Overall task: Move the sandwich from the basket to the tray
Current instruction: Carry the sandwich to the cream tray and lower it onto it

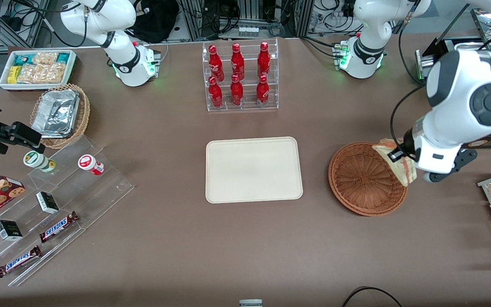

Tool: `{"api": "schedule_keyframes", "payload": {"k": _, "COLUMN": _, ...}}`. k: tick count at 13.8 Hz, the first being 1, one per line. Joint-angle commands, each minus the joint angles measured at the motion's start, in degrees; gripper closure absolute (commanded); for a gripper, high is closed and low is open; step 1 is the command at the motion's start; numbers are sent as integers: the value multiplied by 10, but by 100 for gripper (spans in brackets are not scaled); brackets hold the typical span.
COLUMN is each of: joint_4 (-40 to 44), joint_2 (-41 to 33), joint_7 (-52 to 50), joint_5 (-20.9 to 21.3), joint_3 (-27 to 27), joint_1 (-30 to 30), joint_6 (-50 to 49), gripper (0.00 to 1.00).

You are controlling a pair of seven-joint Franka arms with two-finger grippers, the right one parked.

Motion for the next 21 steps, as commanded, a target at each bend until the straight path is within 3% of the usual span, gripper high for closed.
{"api": "schedule_keyframes", "payload": {"k": 1, "joint_4": 28, "joint_2": 23, "joint_7": -64, "joint_5": 6, "joint_3": -53, "joint_1": -30, "joint_6": -12, "gripper": 92}}
{"api": "schedule_keyframes", "payload": {"k": 3, "joint_4": 46, "joint_2": 48, "joint_7": -88, "joint_5": 9, "joint_3": -58, "joint_1": -94, "joint_6": -10, "gripper": 92}}
{"api": "schedule_keyframes", "payload": {"k": 6, "joint_4": 90, "joint_2": 113, "joint_7": -163, "joint_5": 57, "joint_3": -58, "joint_1": -183, "joint_6": -8, "gripper": 92}}
{"api": "schedule_keyframes", "payload": {"k": 10, "joint_4": 113, "joint_2": 180, "joint_7": -169, "joint_5": 58, "joint_3": -58, "joint_1": -262, "joint_6": 36, "gripper": 92}}
{"api": "schedule_keyframes", "payload": {"k": 14, "joint_4": 111, "joint_2": 230, "joint_7": -169, "joint_5": 84, "joint_3": -56, "joint_1": -307, "joint_6": 113, "gripper": 91}}
{"api": "schedule_keyframes", "payload": {"k": 21, "joint_4": 119, "joint_2": 326, "joint_7": -166, "joint_5": 124, "joint_3": -52, "joint_1": -323, "joint_6": 223, "gripper": 90}}
